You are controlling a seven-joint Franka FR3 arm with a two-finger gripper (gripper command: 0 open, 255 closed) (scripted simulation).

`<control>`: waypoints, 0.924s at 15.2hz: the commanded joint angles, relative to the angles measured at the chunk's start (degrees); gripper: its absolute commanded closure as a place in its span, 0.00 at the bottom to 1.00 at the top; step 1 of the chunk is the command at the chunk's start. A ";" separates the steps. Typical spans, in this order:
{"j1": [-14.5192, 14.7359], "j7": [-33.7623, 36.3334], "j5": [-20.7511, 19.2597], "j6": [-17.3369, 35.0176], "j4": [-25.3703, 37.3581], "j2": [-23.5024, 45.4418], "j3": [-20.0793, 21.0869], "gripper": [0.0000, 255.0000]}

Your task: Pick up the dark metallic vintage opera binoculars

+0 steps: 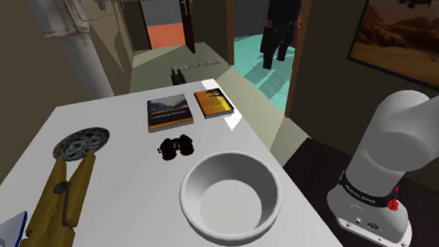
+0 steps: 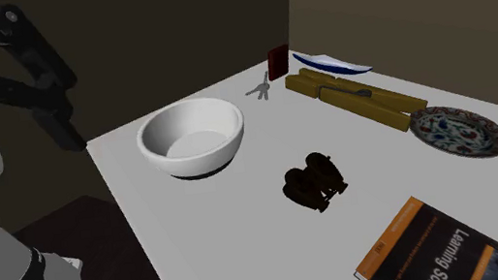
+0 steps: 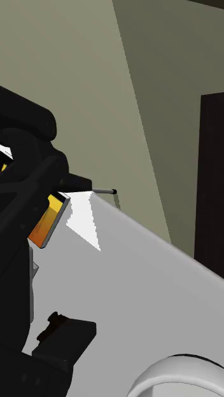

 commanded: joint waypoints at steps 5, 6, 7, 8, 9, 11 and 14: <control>1.42 3.53 1.88 5.85 -1.28 4.25 4.18 0.00; 1.73 4.41 2.27 7.31 -1.42 5.50 5.23 0.00; 2.03 5.30 2.62 8.77 -1.48 6.82 6.27 0.00; 2.32 6.19 2.92 10.22 -1.46 8.21 7.31 0.00; 2.59 7.09 3.17 11.66 -1.38 9.66 8.35 0.00; 3.06 8.93 3.51 14.50 -0.97 12.77 10.41 0.00; 3.55 11.82 3.52 18.59 0.19 17.86 13.49 0.00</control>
